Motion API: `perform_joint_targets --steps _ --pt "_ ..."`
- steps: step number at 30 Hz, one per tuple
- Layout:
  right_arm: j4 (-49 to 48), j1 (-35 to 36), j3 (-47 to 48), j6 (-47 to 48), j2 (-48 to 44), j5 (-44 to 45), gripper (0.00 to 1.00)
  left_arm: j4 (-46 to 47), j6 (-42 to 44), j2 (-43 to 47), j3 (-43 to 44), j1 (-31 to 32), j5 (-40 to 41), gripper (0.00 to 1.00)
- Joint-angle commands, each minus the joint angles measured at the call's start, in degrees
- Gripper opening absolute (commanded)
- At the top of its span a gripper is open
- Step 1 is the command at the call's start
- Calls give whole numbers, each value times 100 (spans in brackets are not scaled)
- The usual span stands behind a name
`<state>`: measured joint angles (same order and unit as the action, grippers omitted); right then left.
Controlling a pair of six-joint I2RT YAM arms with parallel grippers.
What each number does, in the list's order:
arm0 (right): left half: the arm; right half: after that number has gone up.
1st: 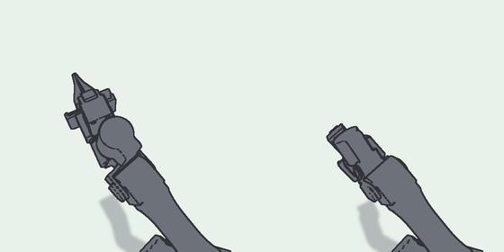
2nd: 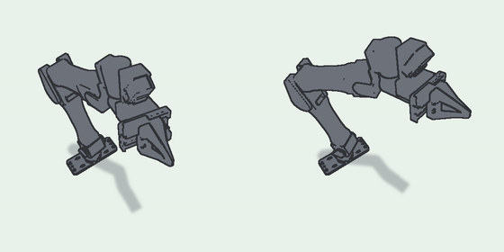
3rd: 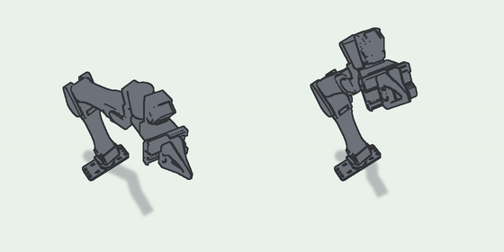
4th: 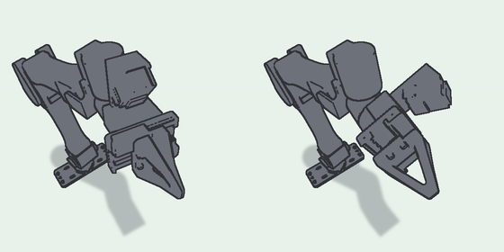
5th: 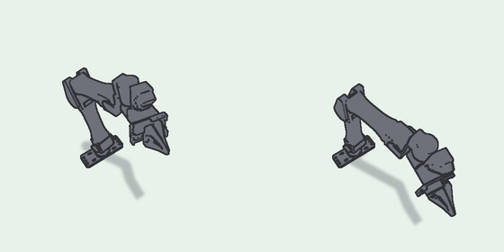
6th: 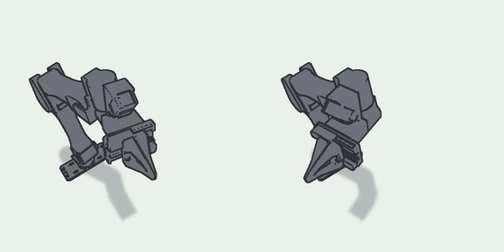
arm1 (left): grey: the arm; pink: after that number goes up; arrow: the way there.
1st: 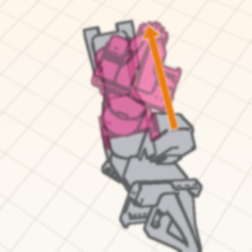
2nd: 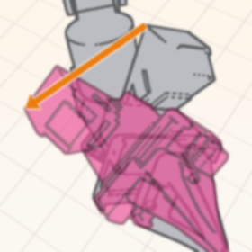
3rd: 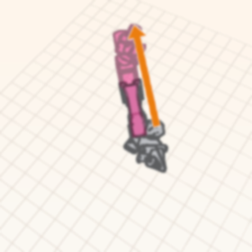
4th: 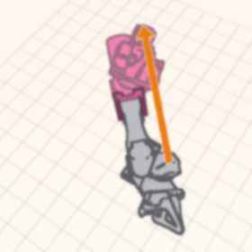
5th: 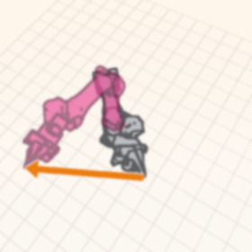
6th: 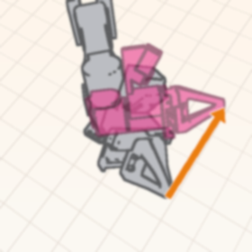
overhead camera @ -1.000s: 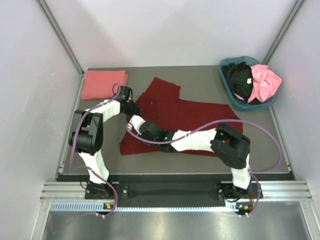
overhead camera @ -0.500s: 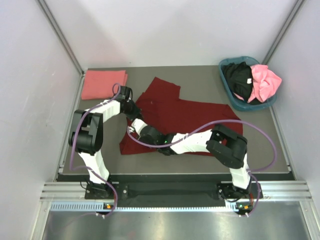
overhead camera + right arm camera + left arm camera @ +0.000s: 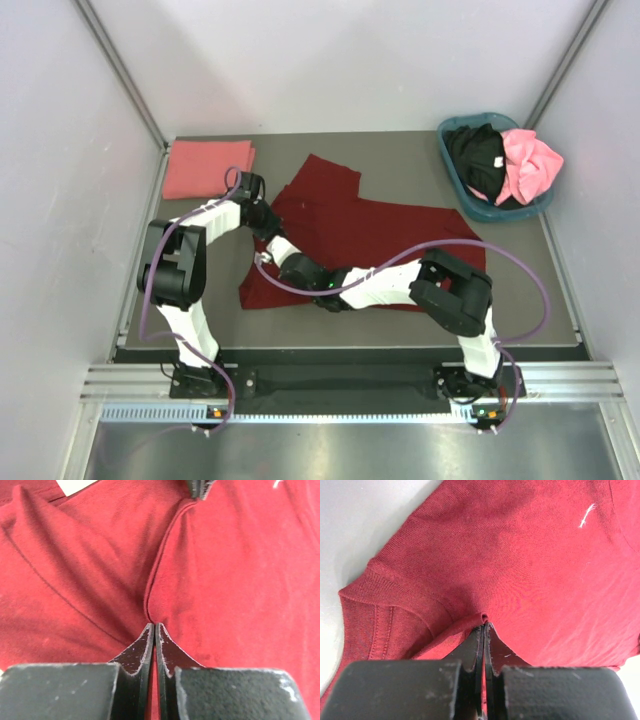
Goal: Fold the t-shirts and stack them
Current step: Fold the tshirt
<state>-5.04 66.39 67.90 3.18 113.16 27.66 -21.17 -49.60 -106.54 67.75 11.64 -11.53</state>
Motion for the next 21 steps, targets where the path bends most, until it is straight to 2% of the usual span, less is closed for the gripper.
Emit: perform_joint_targets --steps 1,12,21 --pt "-243 93 -57 -89 -180 380 0 8 -111 239 177 -4 63 0" --pt "-349 -56 -330 -274 -962 1153 0 156 21 415 573 66 -104 0" --pt "-401 -372 -505 -511 -1253 1382 0 675 179 424 810 146 -271 0"
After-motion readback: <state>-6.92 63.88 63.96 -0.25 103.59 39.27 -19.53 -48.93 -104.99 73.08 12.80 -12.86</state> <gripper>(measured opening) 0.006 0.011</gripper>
